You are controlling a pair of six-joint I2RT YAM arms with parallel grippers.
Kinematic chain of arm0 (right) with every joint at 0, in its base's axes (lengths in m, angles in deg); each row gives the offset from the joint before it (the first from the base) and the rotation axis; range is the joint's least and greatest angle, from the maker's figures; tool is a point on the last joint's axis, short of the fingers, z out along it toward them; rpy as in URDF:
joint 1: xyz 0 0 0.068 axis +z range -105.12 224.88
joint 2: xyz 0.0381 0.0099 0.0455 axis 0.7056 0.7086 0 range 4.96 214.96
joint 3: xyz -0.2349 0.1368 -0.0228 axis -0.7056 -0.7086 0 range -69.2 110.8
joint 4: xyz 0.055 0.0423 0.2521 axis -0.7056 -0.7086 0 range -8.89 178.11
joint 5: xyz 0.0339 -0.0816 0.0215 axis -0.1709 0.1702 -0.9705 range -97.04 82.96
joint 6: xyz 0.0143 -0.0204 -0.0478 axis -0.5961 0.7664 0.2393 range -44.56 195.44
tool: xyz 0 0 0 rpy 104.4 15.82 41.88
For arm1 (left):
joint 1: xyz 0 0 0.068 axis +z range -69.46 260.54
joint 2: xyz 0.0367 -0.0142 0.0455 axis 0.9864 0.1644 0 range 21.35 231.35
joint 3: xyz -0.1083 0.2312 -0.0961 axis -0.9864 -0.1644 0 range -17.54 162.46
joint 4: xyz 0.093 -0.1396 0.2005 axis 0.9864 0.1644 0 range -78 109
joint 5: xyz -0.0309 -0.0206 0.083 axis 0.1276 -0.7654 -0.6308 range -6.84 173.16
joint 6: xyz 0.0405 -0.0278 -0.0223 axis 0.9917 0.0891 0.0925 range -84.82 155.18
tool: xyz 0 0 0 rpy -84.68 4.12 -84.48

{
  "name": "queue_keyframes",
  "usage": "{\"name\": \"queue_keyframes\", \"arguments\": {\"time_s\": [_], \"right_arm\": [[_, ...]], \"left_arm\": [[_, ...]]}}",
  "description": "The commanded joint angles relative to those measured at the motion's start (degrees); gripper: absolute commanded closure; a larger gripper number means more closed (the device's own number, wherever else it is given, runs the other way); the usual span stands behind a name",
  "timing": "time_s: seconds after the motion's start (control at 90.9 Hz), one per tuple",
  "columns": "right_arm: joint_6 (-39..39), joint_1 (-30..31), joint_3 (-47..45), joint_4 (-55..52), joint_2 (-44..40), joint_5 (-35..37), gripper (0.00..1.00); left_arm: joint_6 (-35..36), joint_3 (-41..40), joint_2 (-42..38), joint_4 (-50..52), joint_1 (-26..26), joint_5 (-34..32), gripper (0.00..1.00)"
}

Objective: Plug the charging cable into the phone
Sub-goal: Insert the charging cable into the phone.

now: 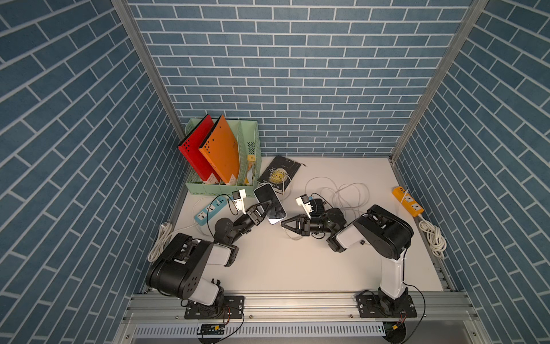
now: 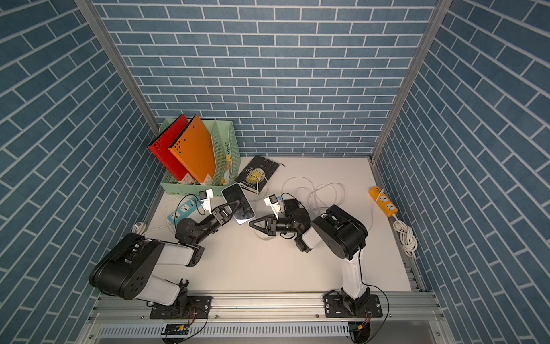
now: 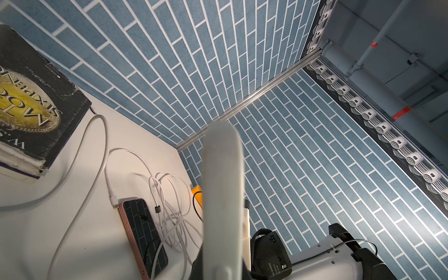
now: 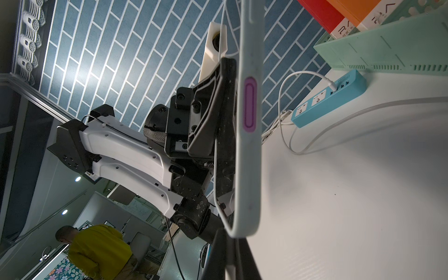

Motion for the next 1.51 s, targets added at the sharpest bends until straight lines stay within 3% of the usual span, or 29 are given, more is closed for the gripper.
{"name": "queue_keyframes", "arguments": {"time_s": [0.0, 1.496], "right_arm": [[-1.29, -0.34, 1.44, 13.25, 0.28, 1.99, 1.00], [-7.49, -4.51, 4.18, 13.49, -3.07, 1.00, 1.00]], "left_arm": [[-0.21, 1.20, -0.20, -17.16, -0.04, 1.27, 1.00], [0.85, 3.28, 4.42, -17.17, -0.04, 5.30, 1.00]]}}
